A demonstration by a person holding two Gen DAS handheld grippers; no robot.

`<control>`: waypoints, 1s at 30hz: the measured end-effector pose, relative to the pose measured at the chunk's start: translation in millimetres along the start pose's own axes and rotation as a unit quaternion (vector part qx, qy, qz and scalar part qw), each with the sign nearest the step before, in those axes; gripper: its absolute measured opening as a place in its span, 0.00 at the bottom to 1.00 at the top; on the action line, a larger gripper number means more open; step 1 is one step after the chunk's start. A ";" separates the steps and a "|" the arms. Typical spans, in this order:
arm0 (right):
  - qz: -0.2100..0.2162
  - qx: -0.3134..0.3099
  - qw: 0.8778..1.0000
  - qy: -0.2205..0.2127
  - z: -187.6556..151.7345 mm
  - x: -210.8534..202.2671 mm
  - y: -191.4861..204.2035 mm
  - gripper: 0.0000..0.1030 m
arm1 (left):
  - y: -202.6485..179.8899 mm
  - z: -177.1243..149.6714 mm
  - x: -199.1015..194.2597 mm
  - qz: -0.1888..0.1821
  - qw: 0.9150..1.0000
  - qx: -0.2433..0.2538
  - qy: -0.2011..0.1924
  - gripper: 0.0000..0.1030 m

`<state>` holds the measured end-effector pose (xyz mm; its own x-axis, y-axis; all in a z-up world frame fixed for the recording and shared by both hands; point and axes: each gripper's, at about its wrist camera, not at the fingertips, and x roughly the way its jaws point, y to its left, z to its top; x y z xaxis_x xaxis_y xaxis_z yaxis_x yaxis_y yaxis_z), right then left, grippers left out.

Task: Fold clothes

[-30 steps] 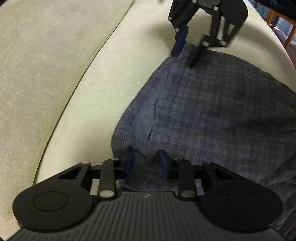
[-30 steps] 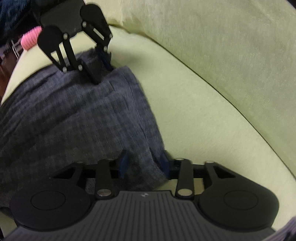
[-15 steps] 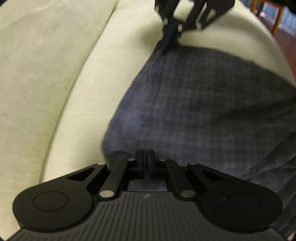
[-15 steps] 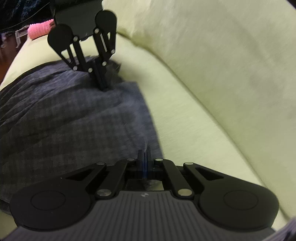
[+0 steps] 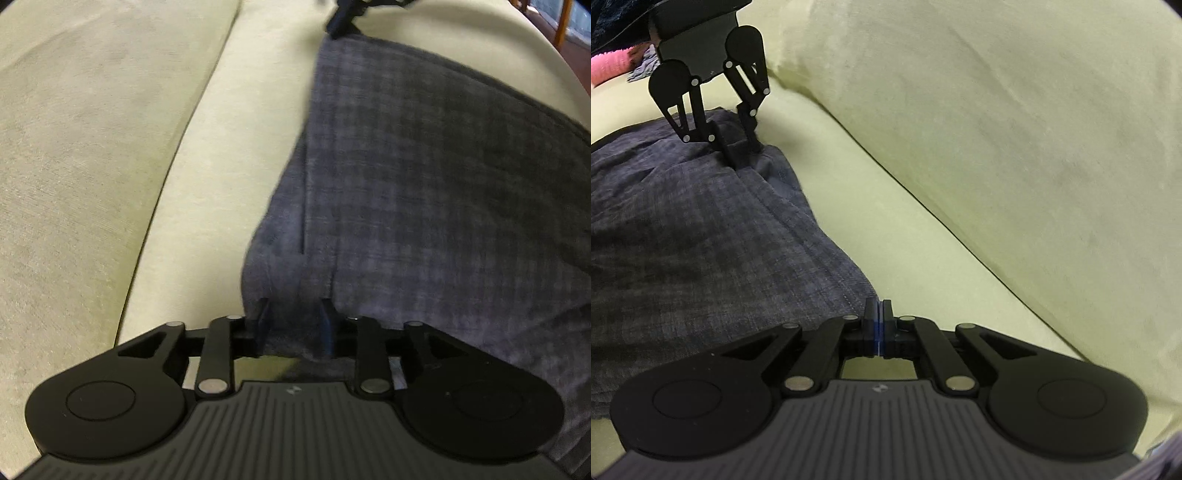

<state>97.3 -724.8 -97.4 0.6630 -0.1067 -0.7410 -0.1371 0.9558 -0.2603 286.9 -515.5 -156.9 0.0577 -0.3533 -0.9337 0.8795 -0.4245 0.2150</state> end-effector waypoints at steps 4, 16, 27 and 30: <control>-0.006 -0.005 1.000 -0.001 0.3 4.5 8.4 0.00 | 2.1 2.6 5.9 -0.023 1.000 -0.001 0.013 0.26; -0.012 0.001 1.000 -0.007 -3.3 -1.6 9.5 0.00 | -12.8 4.9 -23.4 0.014 0.999 0.046 0.009 0.00; -0.067 0.024 0.997 -0.014 -0.4 4.3 6.7 0.00 | 7.5 12.1 -27.0 0.155 0.987 0.040 0.017 0.00; -0.071 0.028 0.997 -0.004 -4.3 13.0 8.6 0.00 | 4.5 7.6 -29.6 0.109 0.994 0.027 0.001 0.00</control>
<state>101.6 -719.1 -112.0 0.6785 -0.2402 -0.6942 0.0005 0.9452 -0.3265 285.6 -513.3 -126.2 0.2455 -0.4394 -0.8641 0.8195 -0.3821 0.4271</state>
